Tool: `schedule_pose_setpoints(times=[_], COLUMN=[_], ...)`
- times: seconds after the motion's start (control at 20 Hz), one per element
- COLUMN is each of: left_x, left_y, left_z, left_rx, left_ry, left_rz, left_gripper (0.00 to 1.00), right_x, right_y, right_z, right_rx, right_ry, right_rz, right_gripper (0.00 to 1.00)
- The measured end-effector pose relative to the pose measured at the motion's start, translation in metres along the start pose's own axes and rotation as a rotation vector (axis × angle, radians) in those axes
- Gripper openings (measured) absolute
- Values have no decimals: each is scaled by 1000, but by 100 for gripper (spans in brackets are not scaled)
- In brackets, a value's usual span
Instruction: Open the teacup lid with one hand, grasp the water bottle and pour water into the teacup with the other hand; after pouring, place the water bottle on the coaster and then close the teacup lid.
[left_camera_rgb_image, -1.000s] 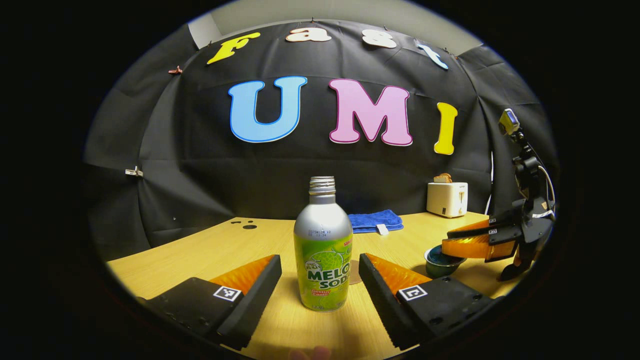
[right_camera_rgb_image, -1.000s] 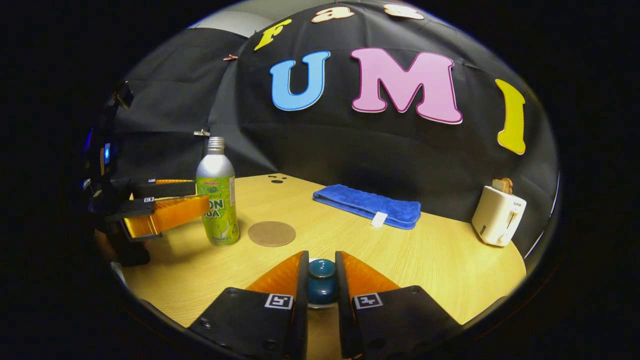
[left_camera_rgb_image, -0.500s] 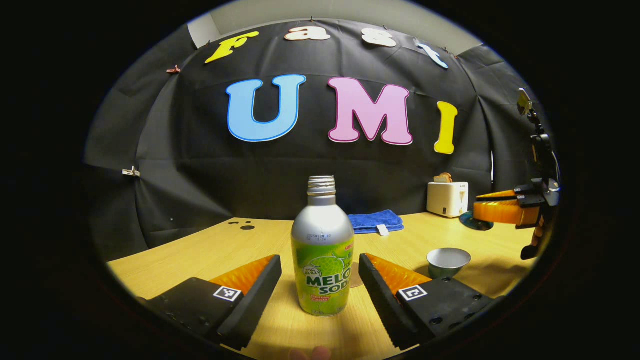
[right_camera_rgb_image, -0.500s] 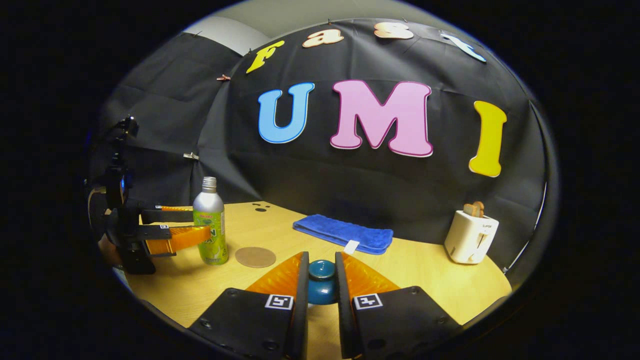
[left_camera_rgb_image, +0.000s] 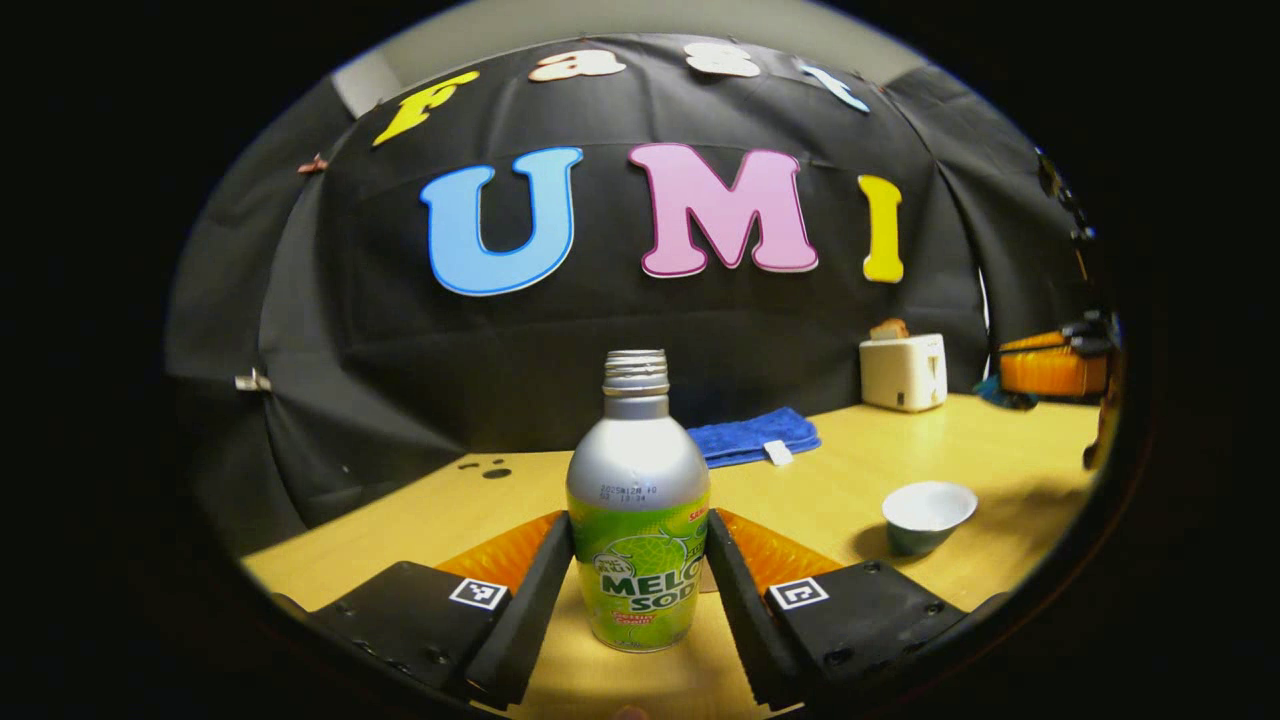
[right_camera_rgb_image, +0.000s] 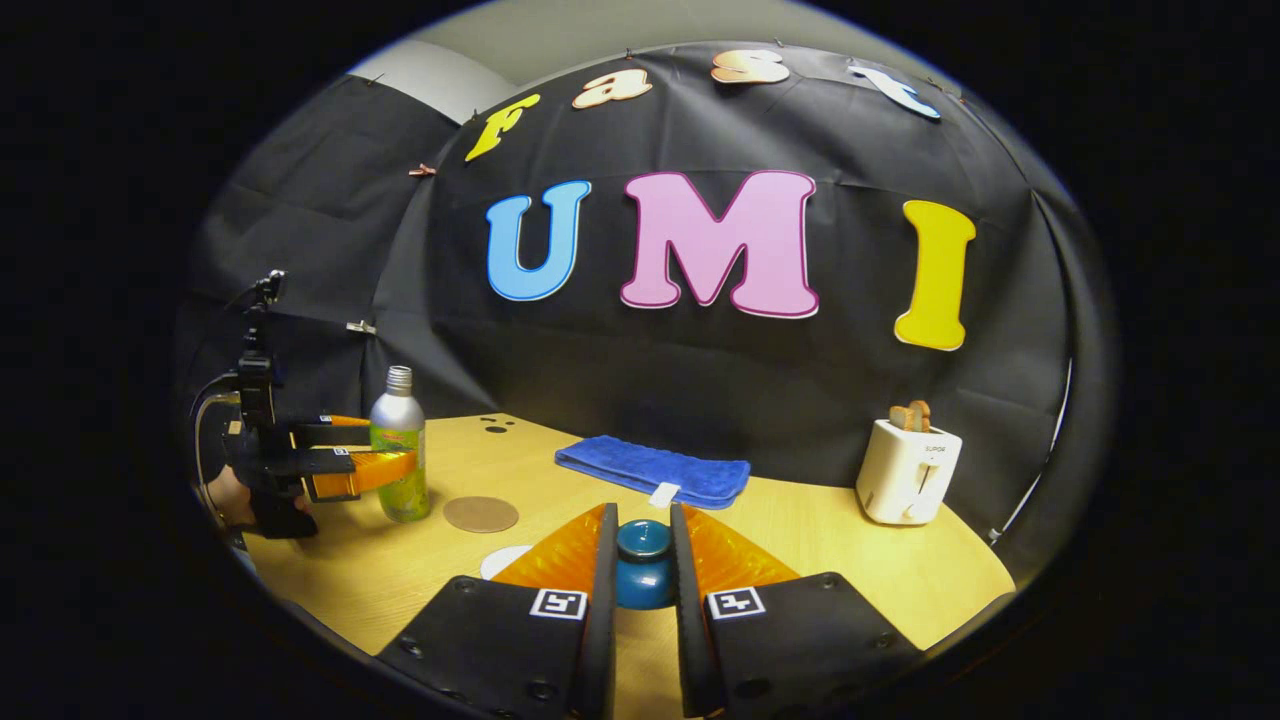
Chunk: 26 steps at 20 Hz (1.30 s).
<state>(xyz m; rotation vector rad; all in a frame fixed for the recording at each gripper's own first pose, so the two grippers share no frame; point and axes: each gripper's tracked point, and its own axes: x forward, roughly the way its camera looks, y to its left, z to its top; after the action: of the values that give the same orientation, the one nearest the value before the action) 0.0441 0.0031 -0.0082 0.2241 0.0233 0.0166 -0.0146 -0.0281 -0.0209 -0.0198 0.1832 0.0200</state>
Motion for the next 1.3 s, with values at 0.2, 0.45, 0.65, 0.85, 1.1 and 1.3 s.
schedule_pose_setpoints(times=[0.2,0.45,0.65,0.85,1.1,1.3], left_x=[-3,-10,-15,-9,-9,-5], left_y=[2,-27,-69,-88,-91,-92], left_z=[14,36,28,20,17,16], left_rx=[240,684,925,1094,1287,1422], left_ry=[17,-31,-58,-12,-12,-22], left_rz=[22,28,-44,-101,-97,-106], left_gripper=[80,80,79,79,79,79], right_x=[-5,-9,-13,-15,-19,-19], right_y=[-16,-31,-38,-39,-41,-42], right_z=[4,8,12,17,21,23], right_rx=[10,28,45,26,34,40], right_ry=[-17,-35,-51,-67,-81,-86], right_rz=[-24,-42,-51,-53,-54,-51], right_gripper=[29,29,29,29,29,29])
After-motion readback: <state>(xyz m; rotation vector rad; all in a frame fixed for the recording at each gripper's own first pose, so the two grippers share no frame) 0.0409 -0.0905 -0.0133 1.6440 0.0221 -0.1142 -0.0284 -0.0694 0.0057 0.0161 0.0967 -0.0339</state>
